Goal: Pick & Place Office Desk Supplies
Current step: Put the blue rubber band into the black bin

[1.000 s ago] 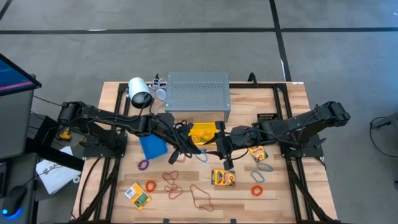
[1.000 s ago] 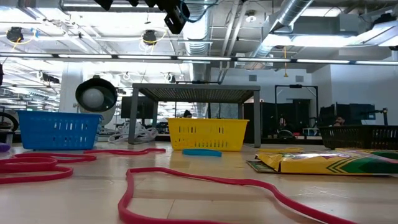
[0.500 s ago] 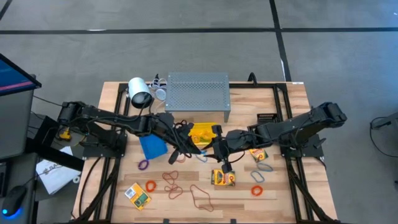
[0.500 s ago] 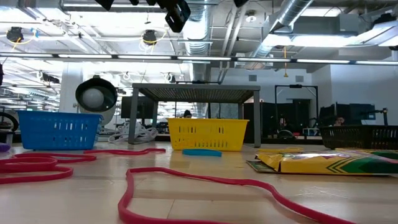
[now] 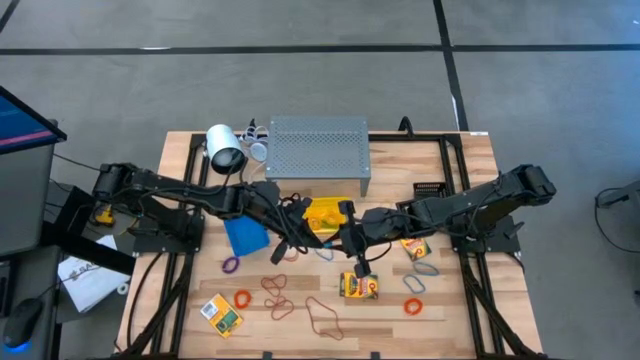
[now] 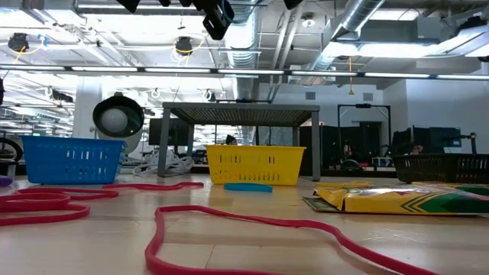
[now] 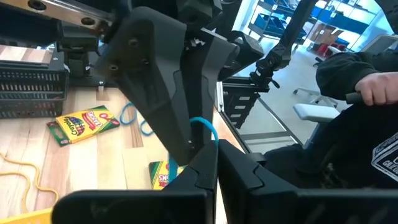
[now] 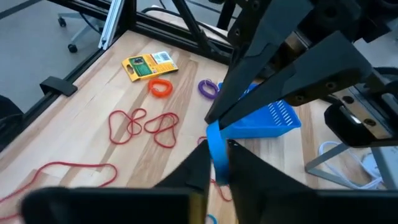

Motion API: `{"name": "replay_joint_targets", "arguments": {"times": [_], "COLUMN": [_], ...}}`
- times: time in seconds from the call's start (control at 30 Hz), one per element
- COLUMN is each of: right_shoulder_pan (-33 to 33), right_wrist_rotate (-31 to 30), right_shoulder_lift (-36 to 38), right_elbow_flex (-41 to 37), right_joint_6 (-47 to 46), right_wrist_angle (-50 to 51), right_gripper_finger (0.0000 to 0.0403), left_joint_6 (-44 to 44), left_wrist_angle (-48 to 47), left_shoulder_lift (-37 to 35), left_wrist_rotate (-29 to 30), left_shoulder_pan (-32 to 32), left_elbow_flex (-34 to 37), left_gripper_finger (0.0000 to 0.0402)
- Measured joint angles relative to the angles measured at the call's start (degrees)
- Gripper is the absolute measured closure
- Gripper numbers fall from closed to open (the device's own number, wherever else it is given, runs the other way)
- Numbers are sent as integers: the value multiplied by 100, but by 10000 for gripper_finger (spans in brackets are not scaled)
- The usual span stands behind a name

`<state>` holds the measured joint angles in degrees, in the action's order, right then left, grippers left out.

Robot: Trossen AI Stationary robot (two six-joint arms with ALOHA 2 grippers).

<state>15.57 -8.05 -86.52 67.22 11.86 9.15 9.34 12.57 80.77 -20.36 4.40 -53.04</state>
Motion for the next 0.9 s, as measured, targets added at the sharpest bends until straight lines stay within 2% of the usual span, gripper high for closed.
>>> {"name": "replay_joint_targets", "arguments": {"times": [0.07,0.23,0.9], "right_shoulder_pan": [2,-22,-188], "right_wrist_rotate": [-2,-83,-92], "right_shoulder_lift": [0,0,139], "right_elbow_flex": [0,0,0], "right_joint_6": [134,50,-185], "right_wrist_angle": [4,76,330], "right_gripper_finger": [394,401,403], "left_joint_6": [0,13,19], "left_wrist_angle": [-1,1,7], "left_shoulder_lift": [0,0,0], "left_wrist_rotate": [0,4,34], "left_shoulder_pan": [0,0,0], "left_elbow_flex": [0,0,0], "left_gripper_finger": [401,399,390]}}
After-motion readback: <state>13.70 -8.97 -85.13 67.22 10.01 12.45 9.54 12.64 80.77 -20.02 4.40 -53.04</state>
